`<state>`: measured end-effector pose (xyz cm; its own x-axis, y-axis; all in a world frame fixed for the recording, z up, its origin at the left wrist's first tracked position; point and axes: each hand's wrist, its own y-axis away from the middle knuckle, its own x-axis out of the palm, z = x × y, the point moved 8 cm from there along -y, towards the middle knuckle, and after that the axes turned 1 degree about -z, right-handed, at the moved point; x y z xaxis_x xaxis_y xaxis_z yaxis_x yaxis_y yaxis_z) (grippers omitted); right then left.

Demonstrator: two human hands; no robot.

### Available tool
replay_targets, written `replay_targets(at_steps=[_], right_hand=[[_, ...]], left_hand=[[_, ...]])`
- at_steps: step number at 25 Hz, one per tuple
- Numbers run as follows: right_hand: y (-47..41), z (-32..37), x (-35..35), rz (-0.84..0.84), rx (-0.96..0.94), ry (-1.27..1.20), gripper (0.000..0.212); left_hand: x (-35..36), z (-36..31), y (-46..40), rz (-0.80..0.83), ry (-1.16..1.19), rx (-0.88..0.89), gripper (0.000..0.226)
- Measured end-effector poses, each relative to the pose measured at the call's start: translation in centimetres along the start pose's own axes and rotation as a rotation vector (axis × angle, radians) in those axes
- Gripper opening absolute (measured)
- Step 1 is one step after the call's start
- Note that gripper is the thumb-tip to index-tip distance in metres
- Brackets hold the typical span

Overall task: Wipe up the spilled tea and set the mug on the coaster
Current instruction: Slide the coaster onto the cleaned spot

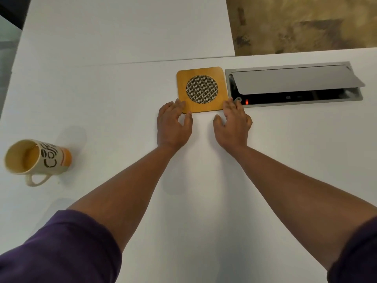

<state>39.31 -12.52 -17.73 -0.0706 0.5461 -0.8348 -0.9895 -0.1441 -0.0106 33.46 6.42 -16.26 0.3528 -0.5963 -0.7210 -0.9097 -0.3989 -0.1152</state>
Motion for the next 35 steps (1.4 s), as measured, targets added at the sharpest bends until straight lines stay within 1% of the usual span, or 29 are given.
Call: replay_targets(at_steps=[5,11,15,18,23,27,30,33,35], right_hand=[[2.8,-0.1,-0.1,0.056,-0.072,-0.007,0.053],[12.7,-0.1,-0.5,0.107,-0.153,-0.062,0.047],[19.4,0.3,-0.8,0.06,-0.243,-0.074,0.039],[23.5,0.3,-0.8,0.018,-0.273,-0.104,0.034],[28.3,0.5,-0.6,0.013,-0.278,-0.172,0.023],[30.0,0.5,-1.0,0.001,-0.296,-0.205,0.018],[30.1,0.5,-1.0,0.014,-0.272,-0.171,0.023],[30.1,0.8,-0.5,0.047,-0.257,-0.007,0.043],[30.3,1.2,-0.1,0.06,-0.302,0.077,0.046]], left_hand=[[-1.3,0.9,2.0,-0.014,0.032,-0.004,0.033],[-4.6,3.4,10.6,0.005,0.004,0.021,0.03],[-6.9,5.1,17.8,0.002,-0.018,0.029,0.031],[-8.3,6.0,22.5,0.001,-0.021,0.04,0.032],[-9.6,7.2,27.1,0.024,-0.043,0.031,0.033],[-10.3,7.7,29.3,0.01,-0.04,0.063,0.031],[-10.3,7.6,30.0,0.013,-0.059,0.078,0.038],[-10.1,7.5,29.8,0.041,-0.163,0.068,0.053],[-9.8,7.3,29.7,0.077,-0.221,0.083,0.056]])
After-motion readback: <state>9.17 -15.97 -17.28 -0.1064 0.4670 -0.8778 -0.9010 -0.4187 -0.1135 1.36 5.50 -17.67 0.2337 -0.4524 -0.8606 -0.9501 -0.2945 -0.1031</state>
